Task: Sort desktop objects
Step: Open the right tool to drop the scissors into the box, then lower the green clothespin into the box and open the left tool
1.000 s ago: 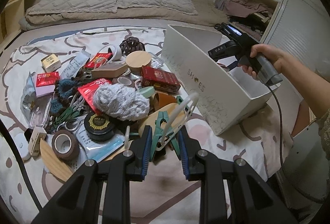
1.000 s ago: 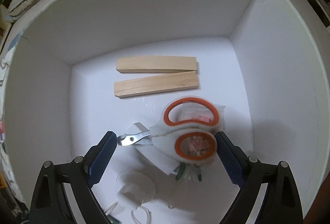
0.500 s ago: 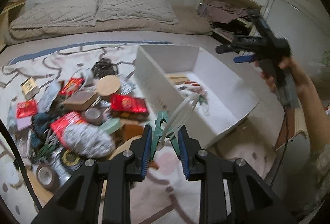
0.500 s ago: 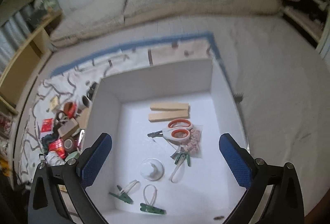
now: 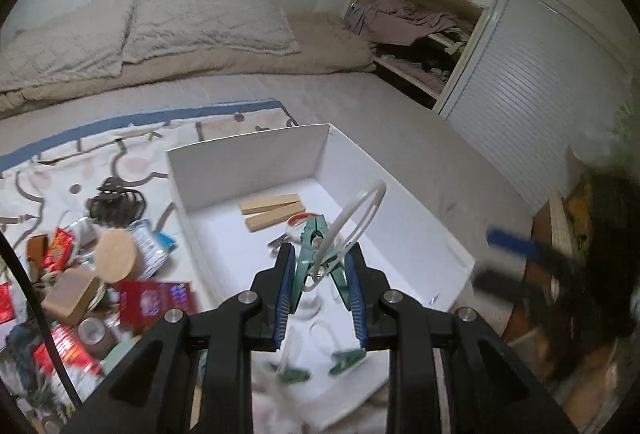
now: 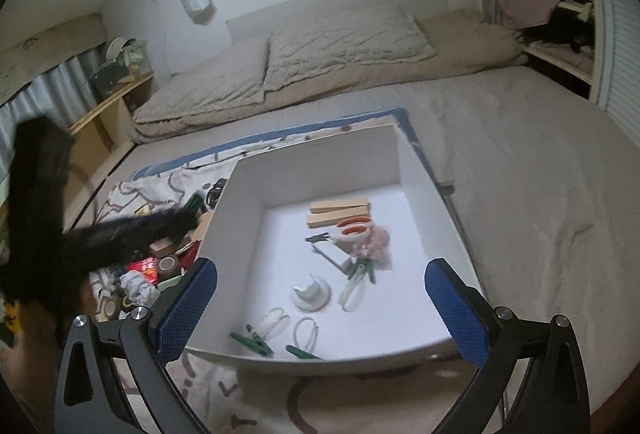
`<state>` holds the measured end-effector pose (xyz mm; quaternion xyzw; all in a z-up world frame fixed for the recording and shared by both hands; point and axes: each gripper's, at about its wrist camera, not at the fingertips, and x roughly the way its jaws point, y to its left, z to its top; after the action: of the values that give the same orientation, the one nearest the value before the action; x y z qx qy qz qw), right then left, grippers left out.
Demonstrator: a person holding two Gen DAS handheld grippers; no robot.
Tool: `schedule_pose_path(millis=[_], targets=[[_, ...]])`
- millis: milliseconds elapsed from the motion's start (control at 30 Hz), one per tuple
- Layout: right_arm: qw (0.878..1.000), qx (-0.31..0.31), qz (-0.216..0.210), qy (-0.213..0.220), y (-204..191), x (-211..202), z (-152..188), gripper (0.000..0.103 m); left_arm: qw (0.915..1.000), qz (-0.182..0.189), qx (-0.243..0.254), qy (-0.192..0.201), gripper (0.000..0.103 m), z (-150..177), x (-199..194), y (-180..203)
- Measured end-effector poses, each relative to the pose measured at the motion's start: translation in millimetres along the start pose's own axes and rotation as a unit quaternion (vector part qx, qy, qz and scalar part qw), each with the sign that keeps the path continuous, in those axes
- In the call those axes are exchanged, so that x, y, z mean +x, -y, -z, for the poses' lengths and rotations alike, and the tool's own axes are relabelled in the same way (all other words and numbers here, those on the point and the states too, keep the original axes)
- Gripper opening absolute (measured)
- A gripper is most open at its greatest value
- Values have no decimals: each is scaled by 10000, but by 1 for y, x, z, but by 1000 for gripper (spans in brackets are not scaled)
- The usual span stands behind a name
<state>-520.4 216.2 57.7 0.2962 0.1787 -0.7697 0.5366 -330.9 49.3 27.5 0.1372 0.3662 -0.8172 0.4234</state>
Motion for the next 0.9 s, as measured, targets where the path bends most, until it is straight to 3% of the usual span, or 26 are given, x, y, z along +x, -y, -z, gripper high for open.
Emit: schedule_pose_path(millis=[300, 467, 633, 900], targets=[[9988, 304, -15, 392, 18, -7, 25, 103, 9948, -93, -538, -862, 25, -32, 79, 12], [9981, 478, -104, 365, 28, -4, 30, 103, 9841, -172, -852, -1551, 25, -30, 127, 11], [9983, 478, -70, 336, 34, -2, 33, 103, 9660, -253, -1188, -2281, 25, -13, 167, 2], [9983, 497, -120, 277, 39, 2, 37, 103, 9527, -354, -1187, -2776, 26, 9, 186, 0]])
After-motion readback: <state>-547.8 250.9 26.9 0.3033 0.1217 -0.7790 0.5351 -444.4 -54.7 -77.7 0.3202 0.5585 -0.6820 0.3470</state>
